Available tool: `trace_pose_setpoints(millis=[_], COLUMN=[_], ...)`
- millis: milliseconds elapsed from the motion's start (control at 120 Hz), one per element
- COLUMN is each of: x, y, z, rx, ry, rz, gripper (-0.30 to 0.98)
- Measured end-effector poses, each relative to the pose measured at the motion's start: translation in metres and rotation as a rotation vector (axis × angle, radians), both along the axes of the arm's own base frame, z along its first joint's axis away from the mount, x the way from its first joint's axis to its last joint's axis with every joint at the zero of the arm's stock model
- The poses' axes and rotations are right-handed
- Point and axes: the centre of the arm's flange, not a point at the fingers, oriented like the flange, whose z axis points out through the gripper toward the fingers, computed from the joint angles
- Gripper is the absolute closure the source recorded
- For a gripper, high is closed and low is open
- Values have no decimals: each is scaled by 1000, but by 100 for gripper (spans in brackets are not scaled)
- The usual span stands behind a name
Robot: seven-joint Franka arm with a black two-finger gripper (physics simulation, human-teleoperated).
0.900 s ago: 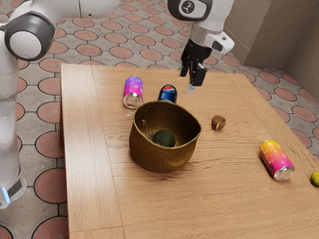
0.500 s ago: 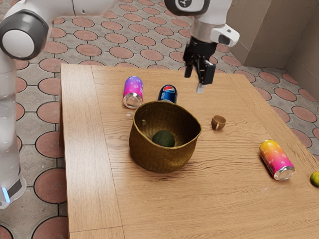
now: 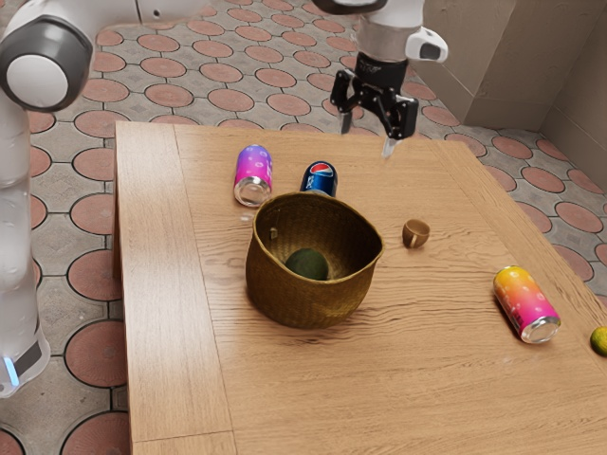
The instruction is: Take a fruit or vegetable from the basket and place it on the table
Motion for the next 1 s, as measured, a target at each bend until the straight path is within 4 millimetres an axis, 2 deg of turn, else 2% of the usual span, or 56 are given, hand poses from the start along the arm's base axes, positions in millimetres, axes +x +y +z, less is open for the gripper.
trace_pose_setpoints(millis=[33, 125, 192, 275, 367, 483, 642, 1000], x=[-3, -37, -65, -81, -84, -83, -84, -86], y=[1, 2, -19, -33, -34, -33, -51, -62], z=[-1, -37, -53, -64, -76, -104, -127, -145], rx=[1, 28, 37, 27, 9, -6, -10, -14], ry=[2, 48, 51, 35, 29, 44, 41, 22], rz=[23, 90, 89, 105, 141, 183, 192, 229], gripper=[0, 0, 0, 0, 0, 0, 0, 0])
